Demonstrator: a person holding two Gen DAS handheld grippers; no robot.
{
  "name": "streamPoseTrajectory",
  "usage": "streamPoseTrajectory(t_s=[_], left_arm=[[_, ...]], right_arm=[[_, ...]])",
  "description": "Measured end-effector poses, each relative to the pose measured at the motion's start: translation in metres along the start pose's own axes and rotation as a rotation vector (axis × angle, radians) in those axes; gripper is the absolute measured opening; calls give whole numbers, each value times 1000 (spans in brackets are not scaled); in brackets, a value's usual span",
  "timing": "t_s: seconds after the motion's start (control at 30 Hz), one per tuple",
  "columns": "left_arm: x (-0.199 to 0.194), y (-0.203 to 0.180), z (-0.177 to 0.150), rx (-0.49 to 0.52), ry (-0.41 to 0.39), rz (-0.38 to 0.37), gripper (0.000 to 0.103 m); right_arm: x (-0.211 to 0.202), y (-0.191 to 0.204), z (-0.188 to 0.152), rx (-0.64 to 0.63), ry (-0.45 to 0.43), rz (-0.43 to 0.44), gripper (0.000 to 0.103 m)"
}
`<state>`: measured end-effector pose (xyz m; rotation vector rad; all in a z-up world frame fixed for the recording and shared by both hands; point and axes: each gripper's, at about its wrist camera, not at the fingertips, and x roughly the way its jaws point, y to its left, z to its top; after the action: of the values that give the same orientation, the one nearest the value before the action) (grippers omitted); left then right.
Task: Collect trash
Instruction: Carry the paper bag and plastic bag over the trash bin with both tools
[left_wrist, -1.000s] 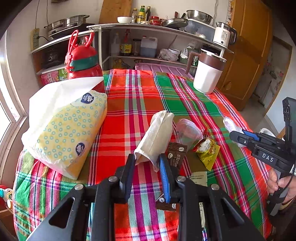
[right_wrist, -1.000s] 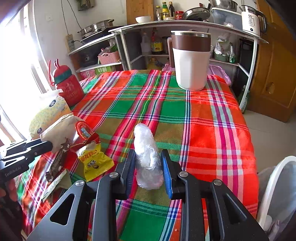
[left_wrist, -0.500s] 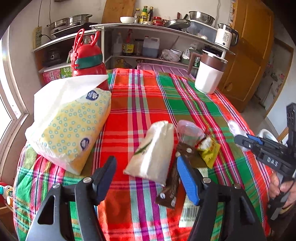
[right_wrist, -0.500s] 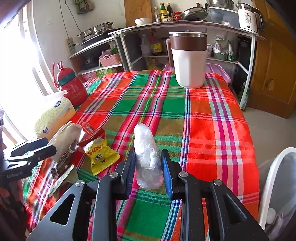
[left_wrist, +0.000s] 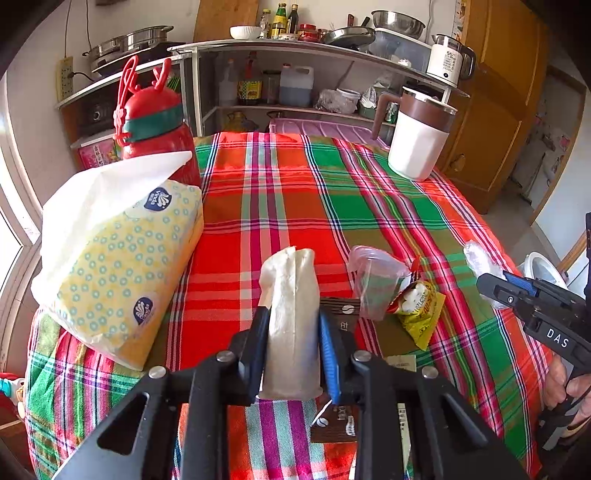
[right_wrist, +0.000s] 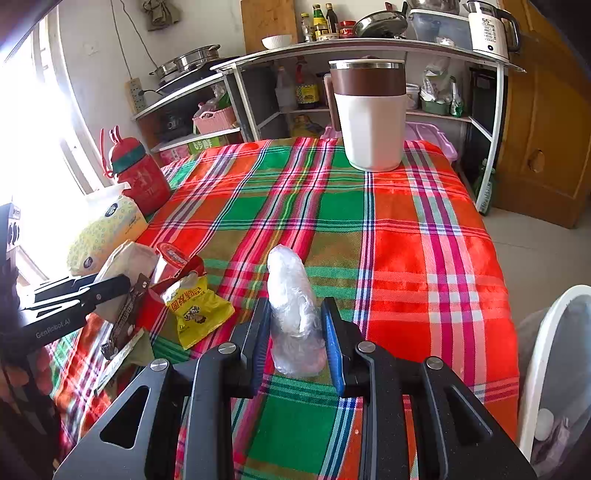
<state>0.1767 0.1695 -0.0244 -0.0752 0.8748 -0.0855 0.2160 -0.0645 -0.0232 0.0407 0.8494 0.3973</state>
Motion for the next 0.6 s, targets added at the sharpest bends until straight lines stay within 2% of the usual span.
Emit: streamPoseTrajectory(t_s=[0.3, 0.6], left_arm=[[-35, -12, -4, -10, -62, -20, 28], [-71, -49, -1, 17, -131, -70, 28]], right_arm=[[-24, -2, -4, 11, -40, 13, 29], [-66, -16, -13, 46, -96, 1, 29]])
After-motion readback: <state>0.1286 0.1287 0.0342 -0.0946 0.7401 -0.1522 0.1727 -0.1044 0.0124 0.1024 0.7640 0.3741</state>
